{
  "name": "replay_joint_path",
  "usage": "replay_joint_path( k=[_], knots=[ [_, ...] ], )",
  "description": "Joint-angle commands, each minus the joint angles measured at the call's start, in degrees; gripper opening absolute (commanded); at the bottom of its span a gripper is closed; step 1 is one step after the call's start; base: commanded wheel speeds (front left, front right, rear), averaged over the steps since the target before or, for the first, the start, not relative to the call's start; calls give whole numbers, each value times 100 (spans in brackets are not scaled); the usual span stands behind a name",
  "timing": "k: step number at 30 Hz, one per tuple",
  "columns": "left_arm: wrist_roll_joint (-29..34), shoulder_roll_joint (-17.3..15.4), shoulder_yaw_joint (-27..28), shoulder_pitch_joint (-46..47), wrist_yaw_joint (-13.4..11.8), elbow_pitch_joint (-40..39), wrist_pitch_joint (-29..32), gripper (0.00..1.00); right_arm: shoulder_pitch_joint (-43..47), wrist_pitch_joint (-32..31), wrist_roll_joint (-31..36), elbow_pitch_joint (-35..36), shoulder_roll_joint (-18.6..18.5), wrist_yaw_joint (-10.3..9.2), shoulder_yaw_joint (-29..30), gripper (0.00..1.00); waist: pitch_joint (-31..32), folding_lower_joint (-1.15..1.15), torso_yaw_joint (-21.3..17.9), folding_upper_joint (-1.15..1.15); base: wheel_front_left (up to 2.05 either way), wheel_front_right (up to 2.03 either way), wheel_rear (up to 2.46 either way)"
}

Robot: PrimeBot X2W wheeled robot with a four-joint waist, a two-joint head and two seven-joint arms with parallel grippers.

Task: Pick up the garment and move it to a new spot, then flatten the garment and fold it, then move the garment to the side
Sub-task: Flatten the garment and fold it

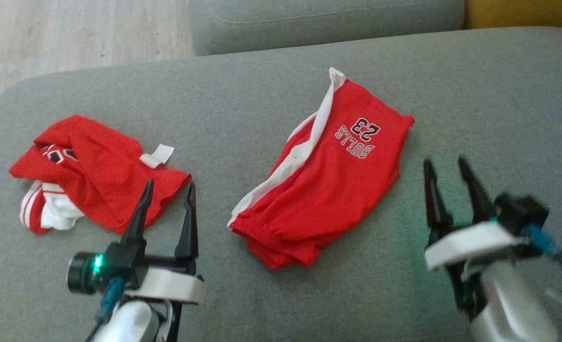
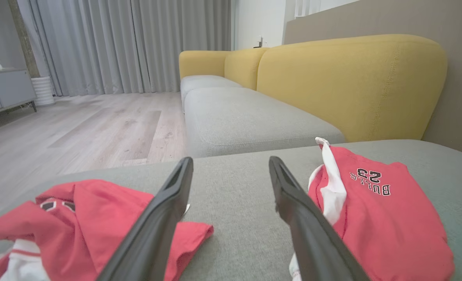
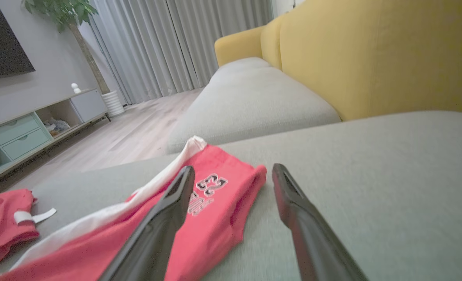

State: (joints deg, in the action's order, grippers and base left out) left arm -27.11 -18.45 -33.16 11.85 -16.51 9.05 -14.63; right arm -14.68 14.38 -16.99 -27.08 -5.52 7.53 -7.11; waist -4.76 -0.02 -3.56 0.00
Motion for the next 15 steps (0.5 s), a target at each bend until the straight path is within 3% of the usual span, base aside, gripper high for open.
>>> replay_joint_path(
  k=[1,7,15],
  knots=[
    [95,-3,353,123,41,-178,-36,100,-132,61,60,297,53,-4,-77,100,-27,2,-39,0,0,0,0],
    [499,345,876,-111,534,-135,-36,100,195,11,392,600,192,-4,-19,100,-209,2,37,0,0,0,0],
    [930,714,1085,195,1070,-7,-37,100,-651,-785,642,487,-11,-4,282,100,-685,2,442,0,0,0,0]
  ],
)
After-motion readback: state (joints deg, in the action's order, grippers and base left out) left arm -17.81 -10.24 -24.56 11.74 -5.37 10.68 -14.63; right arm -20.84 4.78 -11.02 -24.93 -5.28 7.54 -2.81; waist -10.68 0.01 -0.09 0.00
